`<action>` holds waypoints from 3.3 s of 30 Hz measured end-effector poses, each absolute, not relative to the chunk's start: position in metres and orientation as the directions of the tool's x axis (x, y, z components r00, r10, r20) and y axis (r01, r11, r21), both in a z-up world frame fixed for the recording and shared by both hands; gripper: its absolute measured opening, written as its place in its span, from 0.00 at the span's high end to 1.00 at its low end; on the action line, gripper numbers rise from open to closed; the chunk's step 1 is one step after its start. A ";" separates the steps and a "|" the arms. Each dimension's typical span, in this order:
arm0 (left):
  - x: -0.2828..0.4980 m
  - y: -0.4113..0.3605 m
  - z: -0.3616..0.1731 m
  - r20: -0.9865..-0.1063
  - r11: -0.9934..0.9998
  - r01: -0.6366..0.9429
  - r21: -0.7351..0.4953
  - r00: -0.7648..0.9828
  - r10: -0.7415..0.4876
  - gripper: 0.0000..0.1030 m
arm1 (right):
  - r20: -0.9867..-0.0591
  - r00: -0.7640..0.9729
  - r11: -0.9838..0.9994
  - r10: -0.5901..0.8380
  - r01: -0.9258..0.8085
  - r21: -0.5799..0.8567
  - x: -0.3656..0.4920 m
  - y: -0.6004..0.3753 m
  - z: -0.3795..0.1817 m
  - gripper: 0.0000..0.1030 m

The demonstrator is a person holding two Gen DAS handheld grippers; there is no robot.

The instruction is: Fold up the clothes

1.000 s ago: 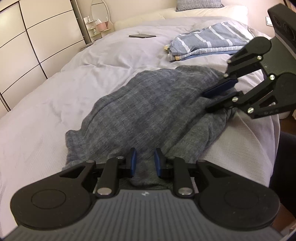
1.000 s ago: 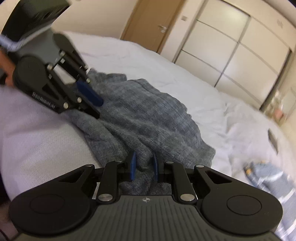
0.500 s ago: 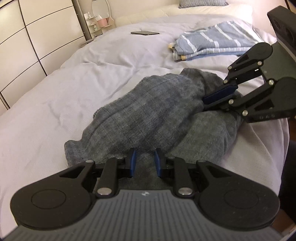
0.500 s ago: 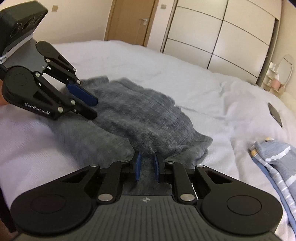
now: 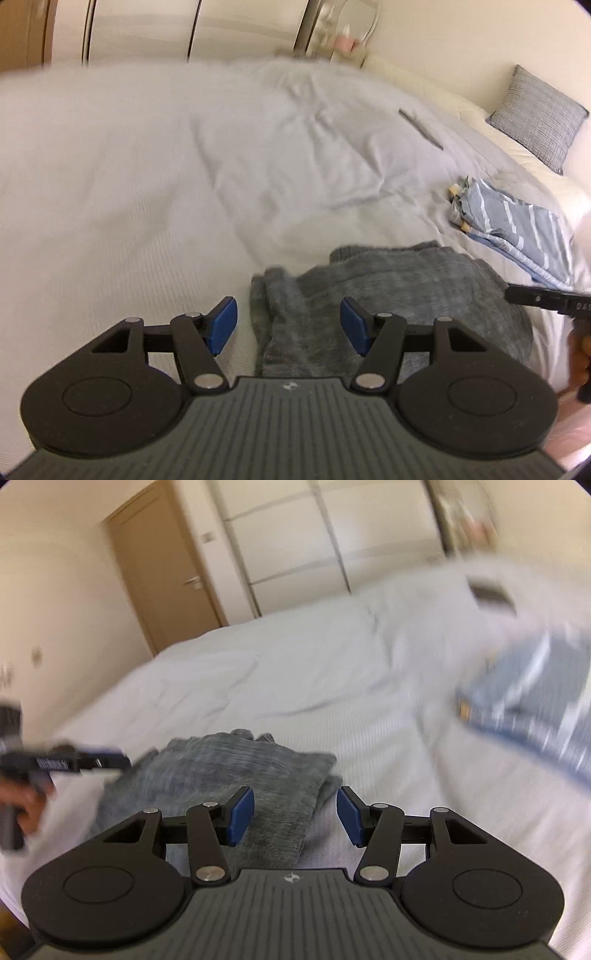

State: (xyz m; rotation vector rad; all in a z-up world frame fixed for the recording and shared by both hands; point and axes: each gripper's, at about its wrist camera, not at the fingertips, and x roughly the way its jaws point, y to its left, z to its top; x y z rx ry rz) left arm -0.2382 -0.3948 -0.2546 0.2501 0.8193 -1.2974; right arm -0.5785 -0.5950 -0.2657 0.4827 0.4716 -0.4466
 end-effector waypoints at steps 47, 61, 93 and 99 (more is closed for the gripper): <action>-0.319 -0.391 -0.239 -0.593 0.134 0.987 -0.092 0.054 -0.803 0.81 | -0.427 0.880 0.899 -0.209 0.345 0.271 -0.555 -0.530 -0.234 0.84; -0.309 -0.409 -0.266 -0.663 0.155 0.988 0.005 0.119 -0.739 0.79 | -0.565 0.804 0.949 -0.187 0.296 0.107 -0.522 -0.528 -0.281 1.00; -0.259 -0.424 -0.262 -0.650 0.240 0.970 0.049 0.213 -0.729 0.83 | -0.566 0.755 0.896 -0.332 0.440 0.061 -0.486 -0.613 -0.284 0.77; -0.281 -0.376 -0.255 -0.629 0.196 0.978 0.069 0.195 -0.753 0.83 | -0.555 0.770 0.905 -0.313 0.419 0.071 -0.511 -0.584 -0.281 0.77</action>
